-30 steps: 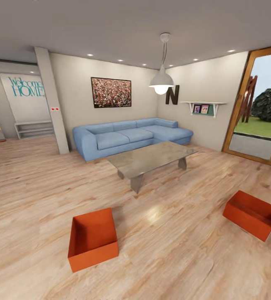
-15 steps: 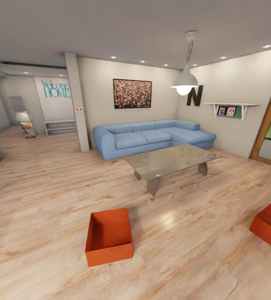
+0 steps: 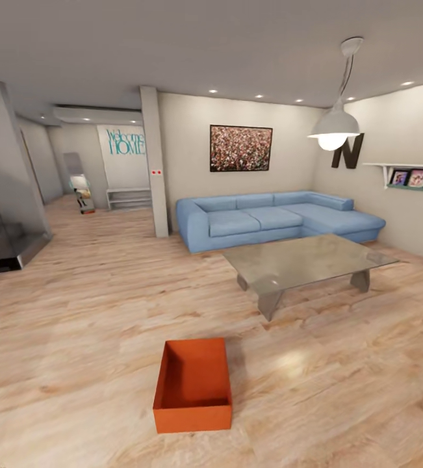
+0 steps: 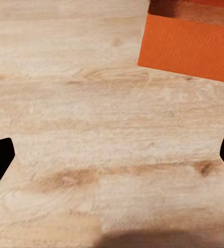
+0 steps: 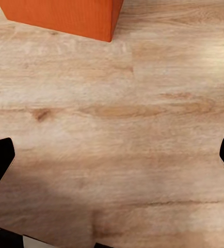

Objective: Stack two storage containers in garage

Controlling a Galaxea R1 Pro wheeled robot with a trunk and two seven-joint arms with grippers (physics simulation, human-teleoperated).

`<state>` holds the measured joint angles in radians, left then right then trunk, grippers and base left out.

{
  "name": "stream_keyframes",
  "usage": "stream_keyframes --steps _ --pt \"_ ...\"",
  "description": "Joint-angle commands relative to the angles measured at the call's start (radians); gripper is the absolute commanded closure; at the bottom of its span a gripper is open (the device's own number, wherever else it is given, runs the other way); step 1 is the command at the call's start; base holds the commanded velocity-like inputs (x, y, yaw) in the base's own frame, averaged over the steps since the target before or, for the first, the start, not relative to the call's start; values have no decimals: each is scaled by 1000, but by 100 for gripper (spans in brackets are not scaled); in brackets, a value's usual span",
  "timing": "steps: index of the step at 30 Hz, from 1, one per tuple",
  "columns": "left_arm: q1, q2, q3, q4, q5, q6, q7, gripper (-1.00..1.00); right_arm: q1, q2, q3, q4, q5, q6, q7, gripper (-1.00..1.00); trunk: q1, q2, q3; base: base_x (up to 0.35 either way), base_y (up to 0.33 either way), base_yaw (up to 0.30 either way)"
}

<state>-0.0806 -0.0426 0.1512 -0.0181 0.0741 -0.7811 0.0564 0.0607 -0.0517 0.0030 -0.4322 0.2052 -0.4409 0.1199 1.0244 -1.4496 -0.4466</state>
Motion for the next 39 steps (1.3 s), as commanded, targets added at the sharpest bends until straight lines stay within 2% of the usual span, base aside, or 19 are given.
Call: stream_keyframes --steps 1,8,34,39 --pt "-1 0 -4 1 7 -3 0 -100 1 0 0 -2 0 -1 3 -100 1 0 0 316 0 288" --pt "-1 0 -4 0 7 -3 0 -100 1 0 0 -2 0 -1 3 -100 1 0 2 316 0 145" --pt "-1 0 -4 0 8 -3 0 -100 1 0 0 -2 0 -1 3 -100 1 0 2 320 0 2" --pt "-1 0 -4 1 9 -3 2 -100 1 0 0 -2 0 -1 3 -100 1 0 2 97 0 3"
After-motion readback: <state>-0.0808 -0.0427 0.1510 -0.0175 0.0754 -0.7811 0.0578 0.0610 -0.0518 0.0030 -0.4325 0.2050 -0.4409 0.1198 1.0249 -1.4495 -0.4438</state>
